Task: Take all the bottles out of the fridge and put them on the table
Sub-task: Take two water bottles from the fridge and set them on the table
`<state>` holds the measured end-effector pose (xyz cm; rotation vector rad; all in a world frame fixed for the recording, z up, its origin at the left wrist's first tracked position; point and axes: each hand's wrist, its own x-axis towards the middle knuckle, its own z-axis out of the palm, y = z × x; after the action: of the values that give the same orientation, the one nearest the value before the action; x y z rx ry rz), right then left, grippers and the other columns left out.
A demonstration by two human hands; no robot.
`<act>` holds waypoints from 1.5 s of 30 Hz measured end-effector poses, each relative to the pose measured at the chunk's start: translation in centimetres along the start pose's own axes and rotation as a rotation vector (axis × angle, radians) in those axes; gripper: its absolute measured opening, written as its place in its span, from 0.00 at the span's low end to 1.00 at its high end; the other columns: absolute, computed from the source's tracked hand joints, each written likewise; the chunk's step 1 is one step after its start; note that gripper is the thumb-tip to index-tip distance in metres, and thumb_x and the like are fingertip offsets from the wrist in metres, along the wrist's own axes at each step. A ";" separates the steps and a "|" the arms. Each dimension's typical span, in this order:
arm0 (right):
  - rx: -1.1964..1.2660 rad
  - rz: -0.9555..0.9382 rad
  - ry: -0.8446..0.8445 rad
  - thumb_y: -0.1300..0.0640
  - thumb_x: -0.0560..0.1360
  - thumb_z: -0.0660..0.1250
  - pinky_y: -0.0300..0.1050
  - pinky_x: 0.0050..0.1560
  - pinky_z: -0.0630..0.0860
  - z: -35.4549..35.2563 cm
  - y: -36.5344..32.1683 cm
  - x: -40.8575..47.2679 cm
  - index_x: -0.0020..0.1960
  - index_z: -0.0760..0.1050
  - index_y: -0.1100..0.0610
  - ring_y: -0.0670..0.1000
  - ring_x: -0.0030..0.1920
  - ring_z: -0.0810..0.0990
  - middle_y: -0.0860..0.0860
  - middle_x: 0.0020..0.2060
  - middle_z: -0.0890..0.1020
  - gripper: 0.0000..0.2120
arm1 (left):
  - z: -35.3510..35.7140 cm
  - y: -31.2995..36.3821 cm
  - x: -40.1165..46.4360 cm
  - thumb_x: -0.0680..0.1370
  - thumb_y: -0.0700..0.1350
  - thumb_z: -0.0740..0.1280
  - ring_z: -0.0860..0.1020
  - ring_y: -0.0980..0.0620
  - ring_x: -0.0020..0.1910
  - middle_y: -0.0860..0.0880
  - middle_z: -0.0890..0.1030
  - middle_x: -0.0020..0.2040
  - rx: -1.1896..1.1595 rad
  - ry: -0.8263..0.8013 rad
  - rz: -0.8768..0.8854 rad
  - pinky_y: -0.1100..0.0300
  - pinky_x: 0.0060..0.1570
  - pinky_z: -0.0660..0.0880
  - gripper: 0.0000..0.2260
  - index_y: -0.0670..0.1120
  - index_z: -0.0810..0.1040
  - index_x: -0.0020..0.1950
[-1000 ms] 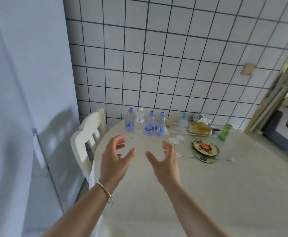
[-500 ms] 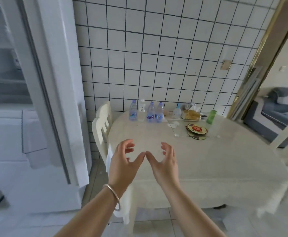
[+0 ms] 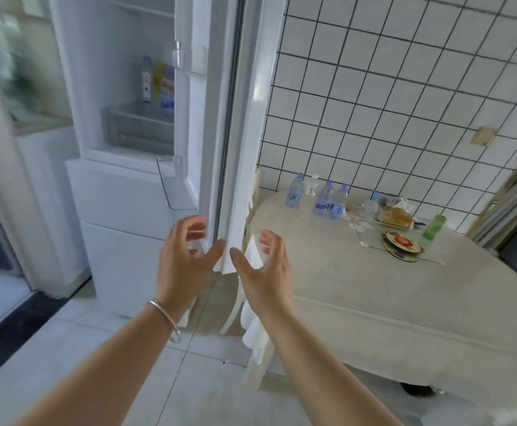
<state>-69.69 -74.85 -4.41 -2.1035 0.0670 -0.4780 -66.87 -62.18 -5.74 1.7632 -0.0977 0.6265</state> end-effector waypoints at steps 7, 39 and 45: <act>-0.027 -0.113 -0.015 0.41 0.71 0.65 0.44 0.63 0.68 9.5 -6.7 1.2 0.67 0.63 0.47 0.44 0.64 0.68 0.42 0.64 0.70 0.27 | -9.6 -4.7 7.2 0.71 0.47 0.73 0.76 0.55 0.53 0.53 0.76 0.57 0.026 0.065 -0.002 0.62 0.46 0.74 0.18 0.55 0.70 0.57; 0.288 0.111 0.039 0.46 0.72 0.67 0.45 0.64 0.69 49.5 -15.5 43.9 0.66 0.66 0.51 0.47 0.63 0.72 0.46 0.62 0.72 0.25 | -14.9 -28.6 56.4 0.70 0.50 0.74 0.77 0.57 0.51 0.55 0.76 0.56 0.028 -0.080 -0.023 0.67 0.45 0.71 0.24 0.52 0.70 0.64; 0.234 0.110 0.109 0.46 0.73 0.67 0.46 0.64 0.68 52.6 -14.8 52.9 0.67 0.65 0.53 0.48 0.64 0.71 0.48 0.63 0.72 0.26 | -11.9 -32.1 65.7 0.71 0.49 0.73 0.76 0.61 0.49 0.55 0.76 0.55 -0.007 -0.128 -0.036 0.59 0.53 0.74 0.23 0.52 0.71 0.63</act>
<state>-3.95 -36.82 -1.03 -1.8338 0.1800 -0.5082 -2.89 -25.00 -1.92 1.7940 -0.1558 0.4867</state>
